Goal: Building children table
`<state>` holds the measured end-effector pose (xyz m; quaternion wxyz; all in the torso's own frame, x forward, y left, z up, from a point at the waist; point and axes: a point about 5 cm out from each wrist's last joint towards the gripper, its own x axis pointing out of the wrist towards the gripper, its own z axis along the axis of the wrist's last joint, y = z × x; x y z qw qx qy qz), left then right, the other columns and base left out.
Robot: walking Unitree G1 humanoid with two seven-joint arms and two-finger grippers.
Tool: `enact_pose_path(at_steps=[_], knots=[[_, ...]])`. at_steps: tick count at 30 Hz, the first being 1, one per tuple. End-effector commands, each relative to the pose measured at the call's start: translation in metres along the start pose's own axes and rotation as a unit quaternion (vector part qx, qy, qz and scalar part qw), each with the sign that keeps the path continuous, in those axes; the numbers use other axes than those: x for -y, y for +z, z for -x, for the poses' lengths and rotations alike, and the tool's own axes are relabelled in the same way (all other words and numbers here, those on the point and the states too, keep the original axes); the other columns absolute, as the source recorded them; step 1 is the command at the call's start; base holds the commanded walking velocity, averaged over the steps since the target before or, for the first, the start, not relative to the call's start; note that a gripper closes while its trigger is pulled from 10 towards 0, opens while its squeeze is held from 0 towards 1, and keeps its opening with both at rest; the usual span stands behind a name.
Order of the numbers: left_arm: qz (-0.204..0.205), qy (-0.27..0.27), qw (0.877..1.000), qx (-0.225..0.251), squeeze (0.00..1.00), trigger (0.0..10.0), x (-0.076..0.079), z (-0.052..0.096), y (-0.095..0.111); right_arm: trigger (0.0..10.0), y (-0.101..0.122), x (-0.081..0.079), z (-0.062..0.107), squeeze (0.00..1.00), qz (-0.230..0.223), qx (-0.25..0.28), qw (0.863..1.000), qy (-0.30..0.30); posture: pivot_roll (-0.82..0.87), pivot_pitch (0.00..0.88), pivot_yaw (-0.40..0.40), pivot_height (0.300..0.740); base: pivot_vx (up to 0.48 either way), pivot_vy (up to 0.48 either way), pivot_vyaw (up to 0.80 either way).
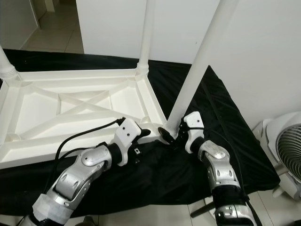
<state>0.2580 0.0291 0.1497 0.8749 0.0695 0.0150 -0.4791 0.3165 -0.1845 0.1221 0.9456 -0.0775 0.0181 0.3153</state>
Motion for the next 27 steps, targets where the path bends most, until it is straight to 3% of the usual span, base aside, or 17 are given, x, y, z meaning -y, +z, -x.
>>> enact_pose_path(at_steps=[1,11,12,14,15,25,27], knots=[[-0.001,-0.016,1.0,-0.002,0.0,10.0,0.001,-0.002,0.002,10.0,-0.002,0.002,-0.001,0.0,0.014,-0.004,1.0,0.011,0.14,0.0,-0.097,0.74,0.0,0.0,0.0],[-0.003,-0.017,1.0,-0.002,0.0,10.0,0.001,-0.001,0.003,10.0,0.0,0.003,-0.014,0.0,0.053,-0.006,0.997,0.048,0.14,0.0,-0.092,0.74,0.0,0.0,0.0],[-0.003,-0.018,1.0,-0.002,0.0,10.0,0.001,-0.001,0.003,4.1,-0.001,0.003,-0.015,0.0,0.056,-0.007,0.997,0.055,0.14,0.0,-0.093,0.74,0.0,0.0,0.0],[-0.004,-0.018,1.0,-0.002,0.0,10.0,0.001,-0.001,0.003,4.1,-0.001,0.003,-0.015,0.0,0.06,-0.008,0.996,0.059,0.14,0.0,-0.093,0.74,0.0,0.0,0.0],[-0.004,-0.018,1.0,-0.002,0.0,10.0,0.001,-0.001,0.003,0.1,-0.003,0.003,-0.016,0.0,0.06,-0.01,0.996,0.066,0.14,0.0,-0.093,0.74,0.0,0.0,0.0],[-0.003,-0.019,1.0,-0.002,0.0,10.0,0.002,-0.001,0.002,0.0,-0.013,0.004,-0.014,0.0,0.072,-0.018,0.994,0.08,0.14,0.0,-0.092,0.74,0.0,0.0,0.0],[-0.003,-0.019,1.0,-0.001,0.0,10.0,0.002,-0.001,0.003,0.0,-0.015,0.005,-0.014,0.0,0.052,-0.017,0.996,0.065,0.14,0.0,-0.094,0.74,0.0,0.0,0.0]])
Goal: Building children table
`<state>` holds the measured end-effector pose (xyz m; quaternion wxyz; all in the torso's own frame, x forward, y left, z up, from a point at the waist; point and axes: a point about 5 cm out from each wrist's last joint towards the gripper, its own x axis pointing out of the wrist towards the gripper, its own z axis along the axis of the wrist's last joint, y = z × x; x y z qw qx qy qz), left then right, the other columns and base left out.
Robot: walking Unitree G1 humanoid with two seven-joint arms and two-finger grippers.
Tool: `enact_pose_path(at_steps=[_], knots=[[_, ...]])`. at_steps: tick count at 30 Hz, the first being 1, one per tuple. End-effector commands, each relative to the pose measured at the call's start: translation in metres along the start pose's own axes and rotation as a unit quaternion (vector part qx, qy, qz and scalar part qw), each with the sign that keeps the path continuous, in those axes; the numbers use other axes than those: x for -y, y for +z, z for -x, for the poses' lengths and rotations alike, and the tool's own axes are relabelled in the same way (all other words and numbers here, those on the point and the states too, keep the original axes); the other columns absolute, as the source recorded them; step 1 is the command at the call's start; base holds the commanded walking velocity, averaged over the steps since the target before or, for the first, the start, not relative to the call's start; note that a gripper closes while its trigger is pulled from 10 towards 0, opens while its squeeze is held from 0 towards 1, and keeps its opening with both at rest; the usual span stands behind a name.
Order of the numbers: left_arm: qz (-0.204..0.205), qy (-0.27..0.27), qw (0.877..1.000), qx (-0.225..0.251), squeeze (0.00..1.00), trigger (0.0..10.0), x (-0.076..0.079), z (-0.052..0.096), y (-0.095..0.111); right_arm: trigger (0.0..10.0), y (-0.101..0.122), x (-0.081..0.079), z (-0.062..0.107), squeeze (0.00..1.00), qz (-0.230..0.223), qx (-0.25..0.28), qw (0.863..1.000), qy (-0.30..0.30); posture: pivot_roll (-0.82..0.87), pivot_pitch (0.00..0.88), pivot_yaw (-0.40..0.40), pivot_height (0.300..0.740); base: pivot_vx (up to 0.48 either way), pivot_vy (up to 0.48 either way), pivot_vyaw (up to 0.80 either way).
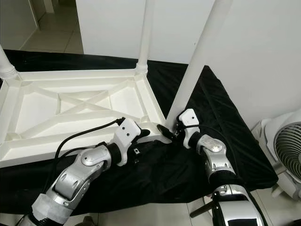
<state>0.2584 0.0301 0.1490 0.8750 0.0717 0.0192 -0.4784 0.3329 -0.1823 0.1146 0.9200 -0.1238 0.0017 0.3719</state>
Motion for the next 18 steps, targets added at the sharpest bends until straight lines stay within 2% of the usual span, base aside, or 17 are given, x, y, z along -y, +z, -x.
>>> enact_pose_path(at_steps=[1,6,7,9,10,12,13,14,15,18], knots=[[-0.003,-0.019,1.0,0.003,0.0,10.0,0.003,-0.002,0.004,0.0,-0.007,-0.003,0.001,0.0,-0.001,-0.021,1.0,0.007,0.14,0.0,-0.094,0.74,0.0,0.0,0.0],[0.0,-0.019,1.0,0.004,0.0,10.0,0.004,-0.001,0.003,0.0,-0.008,-0.005,0.002,0.0,-0.056,0.006,0.998,-0.036,0.14,0.0,-0.101,0.74,0.0,0.0,0.0],[0.0,-0.019,1.0,0.004,0.0,10.0,0.004,-0.001,0.003,0.0,-0.008,-0.005,0.002,0.0,-0.056,0.006,0.998,-0.036,0.14,0.0,-0.101,0.74,0.0,0.0,0.0],[0.001,-0.019,1.0,0.004,0.0,10.0,0.005,-0.001,0.003,0.0,-0.005,-0.008,0.001,0.0,-0.077,0.035,0.993,-0.078,0.14,0.002,-0.105,0.74,0.0,0.0,0.0],[0.001,-0.019,1.0,0.004,0.0,10.0,0.005,-0.001,0.003,0.0,-0.005,-0.008,0.001,0.0,-0.077,0.035,0.993,-0.078,0.14,0.002,-0.105,0.74,0.0,0.0,0.0],[0.003,-0.019,1.0,0.004,0.0,10.0,0.006,-0.001,0.003,0.0,-0.001,-0.016,-0.001,0.0,-0.11,0.068,0.985,-0.116,0.14,0.003,-0.108,0.74,0.0,0.0,0.0],[0.003,-0.019,1.0,0.004,0.0,10.0,0.006,-0.001,0.003,0.0,-0.001,-0.016,-0.001,0.0,-0.11,0.068,0.985,-0.116,0.14,0.003,-0.108,0.74,0.0,0.0,0.0],[0.004,-0.018,1.0,0.005,0.0,10.0,0.006,-0.002,0.003,0.0,0.003,-0.025,-0.003,0.0,-0.118,0.083,0.978,-0.153,0.13,0.004,-0.108,0.74,0.0,0.0,0.0],[0.004,-0.018,1.0,0.005,0.0,10.0,0.006,-0.002,0.002,0.0,0.005,-0.029,-0.004,0.0,-0.115,0.08,0.975,-0.172,0.13,0.005,-0.108,0.74,0.0,0.0,0.0],[0.005,-0.02,1.0,0.005,0.0,10.0,0.007,-0.002,0.002,0.0,0.009,-0.035,-0.007,0.0,-0.118,0.082,0.97,-0.198,0.13,0.003,-0.108,0.74,0.0,0.0,0.0]])
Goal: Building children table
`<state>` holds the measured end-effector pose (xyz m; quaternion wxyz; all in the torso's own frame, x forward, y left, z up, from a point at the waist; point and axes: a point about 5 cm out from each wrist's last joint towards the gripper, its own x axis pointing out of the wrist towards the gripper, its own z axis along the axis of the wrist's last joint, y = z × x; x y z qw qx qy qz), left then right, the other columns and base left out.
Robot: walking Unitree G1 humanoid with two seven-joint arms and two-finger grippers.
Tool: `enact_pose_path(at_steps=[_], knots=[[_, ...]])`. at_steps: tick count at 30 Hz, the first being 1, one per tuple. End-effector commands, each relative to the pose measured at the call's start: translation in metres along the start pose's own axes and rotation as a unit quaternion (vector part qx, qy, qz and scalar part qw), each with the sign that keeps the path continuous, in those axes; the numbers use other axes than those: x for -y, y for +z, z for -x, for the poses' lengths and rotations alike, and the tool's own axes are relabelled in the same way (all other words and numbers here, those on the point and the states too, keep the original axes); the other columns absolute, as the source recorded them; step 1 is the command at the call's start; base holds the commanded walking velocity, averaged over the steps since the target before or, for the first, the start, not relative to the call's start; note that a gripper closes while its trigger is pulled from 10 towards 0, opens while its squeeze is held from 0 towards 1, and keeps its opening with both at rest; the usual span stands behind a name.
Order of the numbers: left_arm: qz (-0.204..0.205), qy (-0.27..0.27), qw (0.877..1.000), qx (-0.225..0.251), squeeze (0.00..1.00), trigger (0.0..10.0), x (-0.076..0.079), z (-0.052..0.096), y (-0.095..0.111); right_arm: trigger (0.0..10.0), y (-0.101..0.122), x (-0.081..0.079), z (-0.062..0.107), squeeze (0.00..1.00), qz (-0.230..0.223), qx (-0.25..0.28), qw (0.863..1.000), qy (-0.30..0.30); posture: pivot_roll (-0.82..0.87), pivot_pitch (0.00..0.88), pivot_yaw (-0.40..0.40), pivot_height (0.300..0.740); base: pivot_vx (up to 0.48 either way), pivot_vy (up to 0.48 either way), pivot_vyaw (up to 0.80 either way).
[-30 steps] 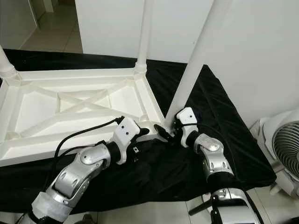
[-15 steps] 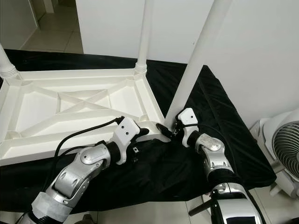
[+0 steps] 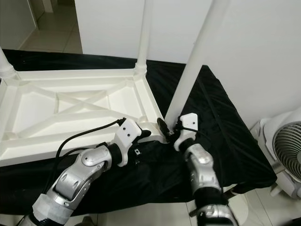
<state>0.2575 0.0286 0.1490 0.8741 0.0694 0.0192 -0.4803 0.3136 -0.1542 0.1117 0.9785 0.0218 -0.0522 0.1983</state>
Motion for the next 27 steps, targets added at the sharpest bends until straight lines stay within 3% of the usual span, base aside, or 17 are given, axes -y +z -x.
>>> enact_pose_path(at_steps=[1,5,7,9,11,13,19,20,23,24,27], knots=[[0.003,-0.019,1.0,0.004,0.0,10.0,0.007,-0.001,0.002,0.0,0.005,-0.006,-0.001,0.0,-0.005,0.001,0.999,-0.045,0.12,0.004,-0.107,0.74,0.0,0.0,0.0],[0.003,-0.019,1.0,0.004,0.0,10.0,0.007,-0.001,0.002,0.0,0.006,-0.007,0.0,0.0,-0.008,-0.002,0.998,-0.06,0.12,0.004,-0.107,0.74,0.0,0.0,0.0],[0.003,-0.019,1.0,0.003,0.0,10.0,0.007,-0.001,0.001,0.0,0.004,-0.008,0.001,0.0,0.0,-0.042,0.989,-0.14,0.13,0.007,-0.113,0.74,0.0,0.0,0.0],[0.003,-0.019,1.0,0.003,0.0,10.0,0.007,-0.001,0.001,0.0,0.004,-0.008,0.001,0.0,0.0,-0.042,0.989,-0.14,0.13,0.007,-0.113,0.74,0.0,0.0,0.0],[0.003,-0.018,1.0,0.003,0.0,10.0,0.007,-0.001,0.001,0.0,0.003,-0.014,0.004,0.0,-0.005,-0.072,0.979,-0.189,0.13,0.007,-0.117,0.74,0.0,0.0,0.0],[0.004,-0.017,1.0,0.003,0.0,10.0,0.007,-0.001,0.001,0.0,0.005,-0.022,0.006,0.0,0.002,-0.082,0.977,-0.195,0.13,0.009,-0.12,0.74,0.0,0.0,0.0],[0.006,-0.017,1.0,0.002,0.0,10.0,0.008,0.0,0.0,0.0,0.006,-0.028,0.006,0.0,-0.004,-0.089,0.98,-0.179,0.13,0.009,-0.12,0.74,0.0,0.0,0.0],[0.006,-0.017,1.0,0.002,0.0,10.0,0.008,0.0,0.0,10.0,0.008,-0.029,0.006,0.0,-0.003,-0.089,0.981,-0.172,0.13,0.009,-0.121,0.74,0.0,0.0,0.0],[0.006,-0.018,1.0,0.003,0.0,10.0,0.008,0.0,0.001,10.0,0.009,-0.029,0.005,0.0,-0.001,-0.089,0.984,-0.156,0.13,0.01,-0.123,0.74,0.0,0.0,0.0],[0.006,-0.018,1.0,0.003,0.0,10.0,0.008,0.0,0.001,10.0,0.009,-0.028,0.005,1.0,-0.004,-0.085,0.985,-0.147,0.13,0.01,-0.124,0.74,0.0,0.0,0.0],[0.006,-0.018,1.0,0.003,0.0,10.0,0.008,0.0,0.001,10.0,0.01,-0.026,0.004,1.0,-0.004,-0.082,0.989,-0.12,0.13,0.01,-0.125,0.74,0.0,0.0,0.0]])
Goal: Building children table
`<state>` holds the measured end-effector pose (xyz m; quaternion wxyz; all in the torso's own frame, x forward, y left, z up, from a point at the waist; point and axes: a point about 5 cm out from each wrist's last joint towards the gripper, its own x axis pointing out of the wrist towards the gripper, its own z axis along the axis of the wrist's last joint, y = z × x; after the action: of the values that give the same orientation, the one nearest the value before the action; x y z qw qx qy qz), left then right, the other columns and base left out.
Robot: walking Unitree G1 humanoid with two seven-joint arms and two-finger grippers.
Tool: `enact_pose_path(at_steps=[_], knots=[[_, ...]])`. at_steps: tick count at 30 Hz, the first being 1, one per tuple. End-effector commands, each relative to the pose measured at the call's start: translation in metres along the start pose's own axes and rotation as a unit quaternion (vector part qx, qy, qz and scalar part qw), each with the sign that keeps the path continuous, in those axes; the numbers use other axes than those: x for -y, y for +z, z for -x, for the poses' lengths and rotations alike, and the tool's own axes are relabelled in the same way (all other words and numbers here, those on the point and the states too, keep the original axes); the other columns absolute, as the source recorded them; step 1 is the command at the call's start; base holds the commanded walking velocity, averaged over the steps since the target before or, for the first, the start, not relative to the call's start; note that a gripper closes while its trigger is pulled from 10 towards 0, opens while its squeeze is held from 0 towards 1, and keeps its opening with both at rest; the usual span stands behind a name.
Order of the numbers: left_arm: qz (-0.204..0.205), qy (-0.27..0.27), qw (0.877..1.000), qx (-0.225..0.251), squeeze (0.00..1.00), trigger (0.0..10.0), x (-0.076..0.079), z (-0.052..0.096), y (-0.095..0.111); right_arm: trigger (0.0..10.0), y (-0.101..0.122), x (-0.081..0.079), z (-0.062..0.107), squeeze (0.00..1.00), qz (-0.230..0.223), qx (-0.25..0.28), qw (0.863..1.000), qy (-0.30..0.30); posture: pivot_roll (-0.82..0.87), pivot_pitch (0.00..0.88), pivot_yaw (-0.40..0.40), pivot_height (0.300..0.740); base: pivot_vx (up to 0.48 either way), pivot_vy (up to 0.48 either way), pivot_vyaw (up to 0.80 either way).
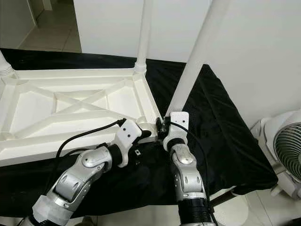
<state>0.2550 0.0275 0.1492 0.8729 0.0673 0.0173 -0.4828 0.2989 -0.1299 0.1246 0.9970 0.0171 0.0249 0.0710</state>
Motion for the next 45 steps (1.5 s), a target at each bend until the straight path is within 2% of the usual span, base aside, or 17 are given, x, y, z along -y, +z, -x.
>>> enact_pose_path(at_steps=[1,4,5,9,14,21,28,29,31,32,33,34,35,36,39,42,45], knots=[[0.005,-0.015,1.0,0.0,0.0,10.0,0.006,-0.001,0.0,10.0,-0.003,0.003,0.0,1.0,0.001,-0.008,1.0,0.01,0.13,0.01,-0.125,0.74,0.0,0.0,0.0],[0.005,-0.015,1.0,0.001,0.0,10.0,0.006,-0.001,0.0,10.0,-0.001,0.013,-0.005,1.0,0.011,-0.006,0.998,0.06,0.14,0.005,-0.125,0.74,0.0,0.0,0.0],[0.005,-0.015,1.0,0.001,0.0,10.0,0.006,-0.001,0.001,10.0,0.002,0.017,-0.007,0.0,0.015,-0.001,0.996,0.087,0.14,0.003,-0.126,0.74,0.0,0.0,0.0],[0.003,-0.014,1.0,0.001,0.0,10.0,0.004,-0.001,0.001,10.0,0.009,0.025,-0.011,0.0,0.049,0.012,0.986,0.158,0.14,0.0,-0.125,0.74,0.0,0.0,0.0],[0.002,-0.013,1.0,0.002,0.0,10.0,0.003,-0.002,0.002,10.0,0.012,0.039,-0.017,0.0,0.073,0.008,0.979,0.19,0.14,0.0,-0.123,0.74,0.0,0.0,0.0],[-0.002,-0.011,1.0,0.003,0.0,10.0,0.001,-0.002,0.003,10.0,0.011,0.043,-0.022,0.0,0.186,0.002,0.946,0.264,0.15,0.0,-0.126,0.74,0.0,0.0,0.0],[-0.003,-0.009,1.0,0.002,0.0,10.0,0.001,-0.001,0.003,10.0,0.007,0.043,-0.024,0.0,0.201,-0.01,0.931,0.306,0.16,0.0,-0.128,0.74,0.0,0.0,0.0],[-0.002,-0.008,1.0,0.003,0.0,10.0,0.001,-0.001,0.003,7.6,0.006,0.044,-0.025,0.0,0.191,-0.011,0.933,0.305,0.16,0.0,-0.13,0.74,0.0,0.0,0.0],[-0.002,-0.008,1.0,0.003,0.0,10.0,0.001,-0.001,0.003,7.6,0.006,0.044,-0.025,0.0,0.191,-0.011,0.933,0.305,0.16,0.0,-0.13,0.74,0.0,0.0,0.0],[-0.002,-0.008,1.0,0.003,0.0,10.0,0.001,-0.001,0.003,7.6,0.006,0.046,-0.028,0.0,0.165,-0.011,0.94,0.298,0.16,0.0,-0.132,0.74,0.0,0.0,0.0],[-0.002,-0.007,1.0,0.003,0.0,10.0,0.001,-0.001,0.003,10.0,0.007,0.049,-0.031,0.0,0.097,-0.01,0.954,0.282,0.16,0.0,-0.133,0.74,0.0,0.0,0.0],[-0.002,-0.007,1.0,0.003,0.0,10.0,0.001,-0.001,0.003,10.0,0.007,0.049,-0.031,0.0,0.097,-0.01,0.954,0.282,0.16,0.0,-0.133,0.74,0.0,0.0,0.0],[-0.003,-0.007,1.0,0.004,0.0,10.0,0.0,-0.001,0.003,10.0,0.007,0.05,-0.033,0.0,0.012,-0.01,0.962,0.274,0.16,0.0,-0.131,0.74,0.0,0.0,0.0],[-0.003,-0.006,1.0,0.004,0.0,10.0,0.0,-0.001,0.003,10.0,0.006,0.049,-0.033,0.0,-0.044,-0.009,0.961,0.273,0.16,0.0,-0.131,0.74,0.0,0.0,0.0],[-0.003,-0.007,1.0,0.004,0.0,10.0,0.0,-0.001,0.003,10.0,0.004,0.046,-0.033,0.0,-0.088,-0.008,0.957,0.275,0.16,0.0,-0.126,0.74,0.0,0.0,0.0],[-0.004,-0.009,1.0,0.003,0.0,10.0,0.0,-0.001,0.003,10.0,0.0,0.037,-0.031,0.0,-0.206,-0.006,0.94,0.271,0.16,0.0,-0.121,0.74,0.0,0.0,0.0],[-0.004,-0.011,1.0,0.003,0.0,10.0,0.001,-0.001,0.003,10.0,-0.002,0.034,-0.03,0.0,-0.251,-0.005,0.931,0.265,0.15,0.0,-0.117,0.74,0.0,0.0,0.0]])
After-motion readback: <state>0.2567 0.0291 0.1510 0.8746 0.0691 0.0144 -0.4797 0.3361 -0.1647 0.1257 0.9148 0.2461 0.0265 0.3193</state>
